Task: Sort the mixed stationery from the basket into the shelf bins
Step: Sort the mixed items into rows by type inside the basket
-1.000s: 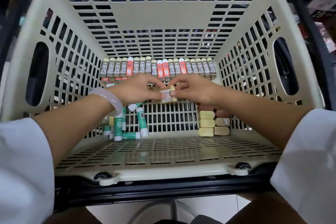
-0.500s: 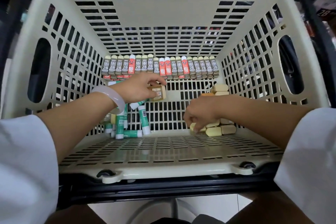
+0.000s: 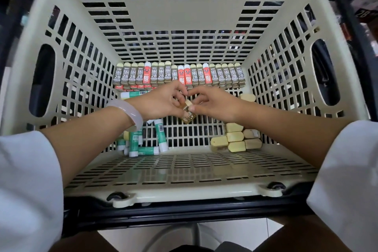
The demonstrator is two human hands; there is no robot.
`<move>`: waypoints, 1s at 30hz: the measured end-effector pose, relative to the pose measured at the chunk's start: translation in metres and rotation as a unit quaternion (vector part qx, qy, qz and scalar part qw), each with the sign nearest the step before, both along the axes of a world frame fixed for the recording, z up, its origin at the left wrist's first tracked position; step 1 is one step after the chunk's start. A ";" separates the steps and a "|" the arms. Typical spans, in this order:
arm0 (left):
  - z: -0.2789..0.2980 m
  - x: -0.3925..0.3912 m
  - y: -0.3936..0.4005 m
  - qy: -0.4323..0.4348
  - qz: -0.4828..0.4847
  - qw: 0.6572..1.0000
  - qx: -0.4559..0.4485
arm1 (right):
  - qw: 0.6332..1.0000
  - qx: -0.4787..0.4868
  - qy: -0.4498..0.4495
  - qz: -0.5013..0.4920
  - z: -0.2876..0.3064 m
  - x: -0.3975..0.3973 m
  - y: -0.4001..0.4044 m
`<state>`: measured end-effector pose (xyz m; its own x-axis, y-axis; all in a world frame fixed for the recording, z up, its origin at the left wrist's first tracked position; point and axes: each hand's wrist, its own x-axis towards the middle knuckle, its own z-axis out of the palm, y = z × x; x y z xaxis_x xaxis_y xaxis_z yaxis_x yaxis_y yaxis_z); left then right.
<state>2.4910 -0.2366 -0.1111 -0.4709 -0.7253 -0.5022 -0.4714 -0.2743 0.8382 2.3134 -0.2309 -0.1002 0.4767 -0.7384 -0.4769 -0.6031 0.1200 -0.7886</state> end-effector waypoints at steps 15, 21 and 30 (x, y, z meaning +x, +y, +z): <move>0.010 0.051 -0.020 -0.478 -0.343 0.807 -0.040 | 0.857 -0.101 0.310 0.400 -0.011 -0.017 -0.003; -0.006 0.051 -0.003 -0.517 -0.420 0.742 -0.076 | 0.874 -0.145 0.288 0.363 -0.010 -0.015 -0.001; 0.001 0.061 0.009 -0.503 -0.359 0.780 -0.101 | 0.911 -0.141 0.245 0.299 -0.005 -0.007 -0.005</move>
<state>2.5518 -0.2278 -0.1104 -0.2340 -0.5674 -0.7895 -0.8891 0.4534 -0.0623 2.3060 -0.2355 -0.1056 0.6145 -0.5436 -0.5717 -0.7826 -0.5116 -0.3547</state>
